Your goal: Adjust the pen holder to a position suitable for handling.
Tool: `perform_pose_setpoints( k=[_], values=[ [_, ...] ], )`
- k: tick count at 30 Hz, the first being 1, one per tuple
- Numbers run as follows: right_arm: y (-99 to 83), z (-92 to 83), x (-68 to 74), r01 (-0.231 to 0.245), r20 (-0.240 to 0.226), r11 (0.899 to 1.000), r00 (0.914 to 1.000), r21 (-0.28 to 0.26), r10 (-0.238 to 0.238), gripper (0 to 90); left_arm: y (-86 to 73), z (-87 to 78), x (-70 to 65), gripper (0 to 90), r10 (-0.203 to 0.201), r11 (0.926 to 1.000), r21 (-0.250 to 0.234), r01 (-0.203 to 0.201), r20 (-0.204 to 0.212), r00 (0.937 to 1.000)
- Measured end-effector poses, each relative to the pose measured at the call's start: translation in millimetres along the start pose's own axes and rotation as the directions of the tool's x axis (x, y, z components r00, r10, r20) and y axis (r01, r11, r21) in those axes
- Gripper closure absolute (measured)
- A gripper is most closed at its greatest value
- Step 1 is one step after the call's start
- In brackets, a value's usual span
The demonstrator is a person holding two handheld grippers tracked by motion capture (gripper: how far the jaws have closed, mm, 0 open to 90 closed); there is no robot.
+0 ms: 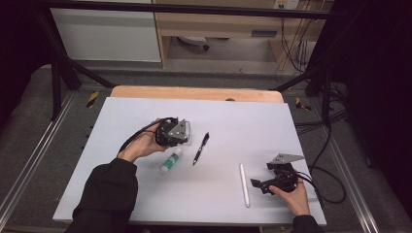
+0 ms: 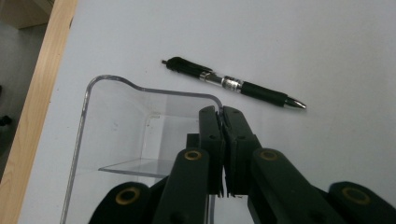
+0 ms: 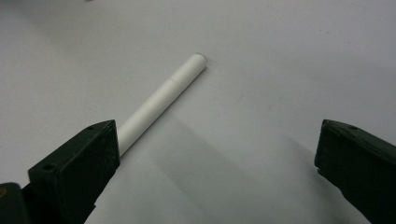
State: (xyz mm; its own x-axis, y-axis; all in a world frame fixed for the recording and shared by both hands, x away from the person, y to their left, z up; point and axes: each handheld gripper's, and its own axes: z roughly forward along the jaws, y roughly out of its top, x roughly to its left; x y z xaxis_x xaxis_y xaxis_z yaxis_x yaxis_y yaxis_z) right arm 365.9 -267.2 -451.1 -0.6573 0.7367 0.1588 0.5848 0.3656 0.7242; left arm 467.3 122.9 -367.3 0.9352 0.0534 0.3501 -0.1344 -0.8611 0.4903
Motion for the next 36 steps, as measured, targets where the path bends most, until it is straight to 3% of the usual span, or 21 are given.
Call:
perform_pose_setpoints(
  k=[7,13,17,20,24,28,32,36],
  values=[
    [-0.1,0.0,0.1,0.001,0.002,1.000,1.0000,0.000,-0.001,0.7,1.7,3.0,-2.2,85.2,-0.006,1.0000,0.008,0.006,-0.001,1.0000],
    [-0.1,0.3,-0.2,0.004,0.001,1.000,1.0000,0.000,-0.004,0.7,2.3,2.6,1.1,77.7,-0.058,0.9983,0.002,0.058,-0.047,0.9972],
    [-0.1,0.5,0.0,0.002,0.000,1.000,1.0000,0.000,-0.002,0.7,3.0,0.6,2.8,67.7,-0.114,0.9935,-0.014,0.113,-0.095,0.9889],
    [0.0,0.1,-0.2,0.002,0.003,1.000,1.0000,-0.003,-0.001,0.7,1.9,-5.8,4.4,63.1,-0.177,0.9841,-0.038,0.174,-0.099,0.9793],
    [-0.1,0.4,-0.1,0.003,0.001,1.000,1.0000,0.000,-0.003,0.7,0.7,-16.4,3.6,55.7,-0.248,0.9685,-0.052,0.243,-0.118,0.9616],
    [0.1,-0.5,0.3,-0.005,0.002,1.000,1.0000,-0.003,0.005,0.7,-3.9,-29.5,-0.9,45.0,-0.324,0.9443,-0.108,0.311,-0.138,0.9360],
    [0.0,-0.3,0.4,-0.006,0.002,1.000,1.0000,-0.005,0.006,0.7,-12.8,-41.1,-10.8,38.7,-0.398,0.9128,-0.166,0.373,-0.160,0.9032],
    [0.0,-0.3,0.5,-0.007,0.002,1.000,1.0000,-0.003,0.007,0.7,-20.4,-46.2,-22.7,28.7,-0.438,0.8932,-0.185,0.410,-0.157,0.8850]
  ],
)
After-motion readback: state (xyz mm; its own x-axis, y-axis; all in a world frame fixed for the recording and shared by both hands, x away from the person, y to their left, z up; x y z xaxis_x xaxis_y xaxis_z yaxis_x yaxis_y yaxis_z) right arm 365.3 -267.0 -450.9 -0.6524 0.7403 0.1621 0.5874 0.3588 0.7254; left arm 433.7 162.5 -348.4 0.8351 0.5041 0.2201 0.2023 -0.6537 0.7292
